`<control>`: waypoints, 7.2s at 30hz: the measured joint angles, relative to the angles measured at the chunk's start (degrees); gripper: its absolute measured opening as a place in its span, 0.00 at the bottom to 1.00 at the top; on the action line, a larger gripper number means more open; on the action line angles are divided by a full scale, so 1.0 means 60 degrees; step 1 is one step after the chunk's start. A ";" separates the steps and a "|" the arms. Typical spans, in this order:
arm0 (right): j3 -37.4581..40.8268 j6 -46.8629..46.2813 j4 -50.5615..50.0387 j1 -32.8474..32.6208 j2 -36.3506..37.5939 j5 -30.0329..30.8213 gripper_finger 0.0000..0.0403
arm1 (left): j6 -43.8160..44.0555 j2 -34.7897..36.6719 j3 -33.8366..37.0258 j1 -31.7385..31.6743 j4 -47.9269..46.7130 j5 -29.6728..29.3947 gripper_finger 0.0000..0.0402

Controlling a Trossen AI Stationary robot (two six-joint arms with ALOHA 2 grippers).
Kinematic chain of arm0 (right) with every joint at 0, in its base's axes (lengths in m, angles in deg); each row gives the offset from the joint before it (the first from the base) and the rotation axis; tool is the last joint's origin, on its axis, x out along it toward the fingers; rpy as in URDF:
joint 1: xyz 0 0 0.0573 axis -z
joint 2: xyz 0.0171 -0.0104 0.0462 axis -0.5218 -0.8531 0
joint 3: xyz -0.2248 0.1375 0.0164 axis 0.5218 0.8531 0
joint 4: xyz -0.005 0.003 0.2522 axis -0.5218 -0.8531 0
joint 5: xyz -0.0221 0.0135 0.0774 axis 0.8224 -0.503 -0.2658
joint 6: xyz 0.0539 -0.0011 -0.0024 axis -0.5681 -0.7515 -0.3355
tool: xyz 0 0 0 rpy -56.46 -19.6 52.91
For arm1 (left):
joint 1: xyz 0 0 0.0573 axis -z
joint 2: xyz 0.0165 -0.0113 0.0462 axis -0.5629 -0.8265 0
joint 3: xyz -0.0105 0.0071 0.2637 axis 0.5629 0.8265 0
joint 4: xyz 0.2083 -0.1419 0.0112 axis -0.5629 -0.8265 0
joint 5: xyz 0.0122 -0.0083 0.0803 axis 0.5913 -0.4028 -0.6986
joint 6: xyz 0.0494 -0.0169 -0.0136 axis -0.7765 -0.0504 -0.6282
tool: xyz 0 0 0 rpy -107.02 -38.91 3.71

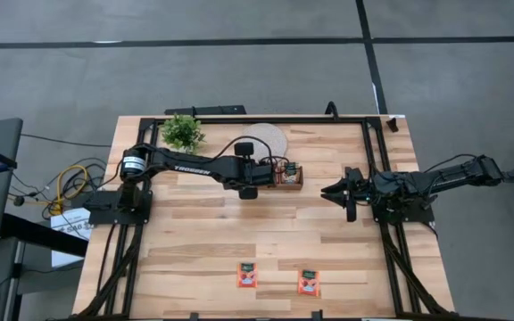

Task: Pick & Place Tea
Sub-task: Put the orange tea bag into the left section of the wooden organizer

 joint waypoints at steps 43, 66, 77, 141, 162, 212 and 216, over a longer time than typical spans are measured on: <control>0.0007 -0.0007 0.0033 0.0000 -0.0004 0.0000 0.21 | 0.0470 0.0000 -0.0269 0.0006 -0.0707 -0.0073 0.26; 0.0007 -0.0073 0.0033 0.0000 0.0000 -0.0007 0.21 | 0.2206 0.0011 -0.2791 0.1290 -0.4014 0.8111 0.27; 0.0007 -0.0073 -0.0027 0.0000 -0.0002 -0.0009 0.21 | 0.3583 -0.0004 -0.0474 0.2880 -0.0816 0.8293 0.27; 0.0007 -0.0073 -0.0550 -0.0004 -0.0004 -0.0025 0.21 | 0.6299 -0.1311 0.0594 0.4484 0.1345 0.5137 0.27; 0.0007 -0.0073 -0.0543 -0.0004 -0.0004 -0.0011 0.21 | 0.5906 -0.1377 0.0149 0.4295 0.0271 0.4422 0.15; 0.0004 -0.0001 -0.0543 -0.0001 -0.0003 -0.0011 0.21 | 0.5499 -0.0085 -0.0152 0.3848 -0.1013 0.3043 0.00; 0.0004 -0.0050 -0.0538 -0.0004 -0.0002 -0.0007 0.21 | 0.4859 -0.0051 -0.0861 0.3747 -0.1689 0.2412 0.00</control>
